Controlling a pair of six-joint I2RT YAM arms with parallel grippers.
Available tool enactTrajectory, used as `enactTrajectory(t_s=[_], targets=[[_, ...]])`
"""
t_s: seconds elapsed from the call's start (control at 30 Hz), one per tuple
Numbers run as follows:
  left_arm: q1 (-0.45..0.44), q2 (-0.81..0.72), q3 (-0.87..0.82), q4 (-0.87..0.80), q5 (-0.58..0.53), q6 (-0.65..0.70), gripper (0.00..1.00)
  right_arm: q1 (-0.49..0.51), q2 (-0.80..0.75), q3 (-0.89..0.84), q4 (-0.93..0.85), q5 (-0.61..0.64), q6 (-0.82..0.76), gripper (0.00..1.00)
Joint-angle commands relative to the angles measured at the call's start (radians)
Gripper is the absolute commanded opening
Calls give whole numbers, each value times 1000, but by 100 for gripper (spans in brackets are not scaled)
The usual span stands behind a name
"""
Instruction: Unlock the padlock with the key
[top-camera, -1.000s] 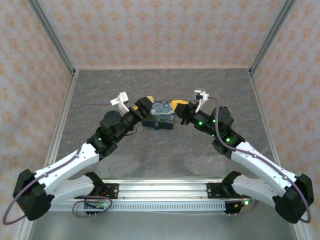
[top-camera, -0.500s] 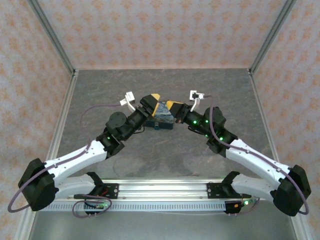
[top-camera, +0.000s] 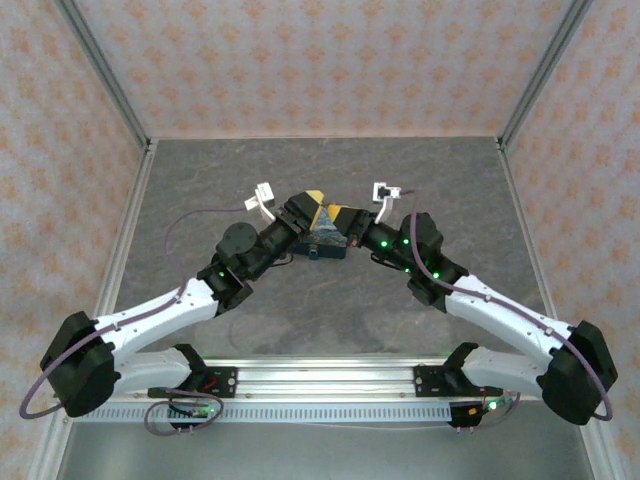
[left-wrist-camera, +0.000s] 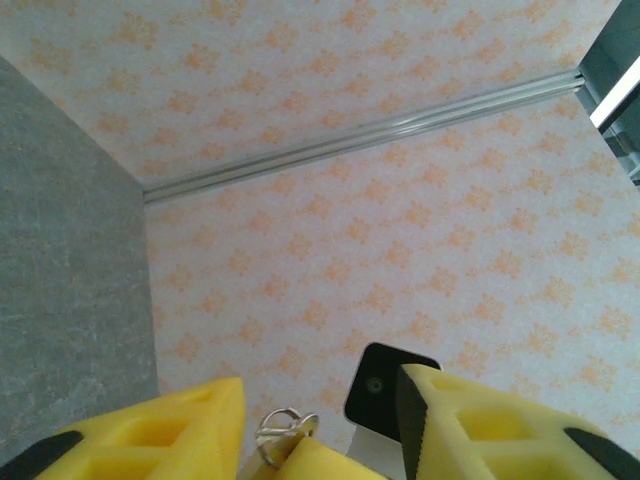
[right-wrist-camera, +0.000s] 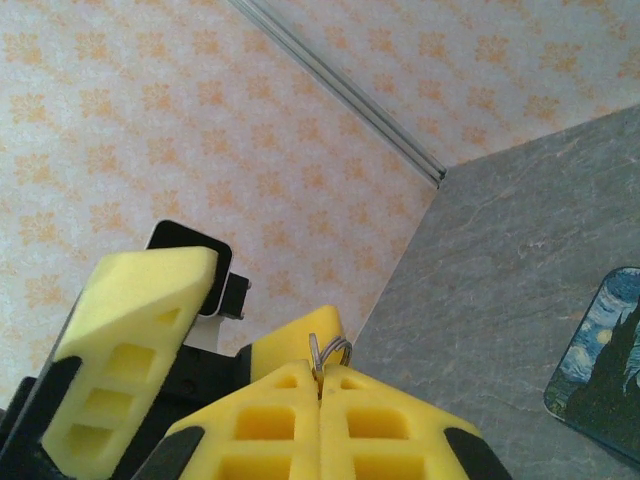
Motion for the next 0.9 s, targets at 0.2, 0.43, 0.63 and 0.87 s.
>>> enactTrajectory(t_s=[0.2,0.43,0.63,0.87], targets=[[-7,-2,35,21,8,19,37,14,21,5,85,-41,28,0],[-7,-8,34,7,-1,23,22,17,27,4,90,-40,42,0],[-7,-32,33,-48,-23,58,0,16,12,-2,77,-35,28,0],[14,-123,99,-350,-23,311,0,-10,-134,-75,-76,63,-119,28]])
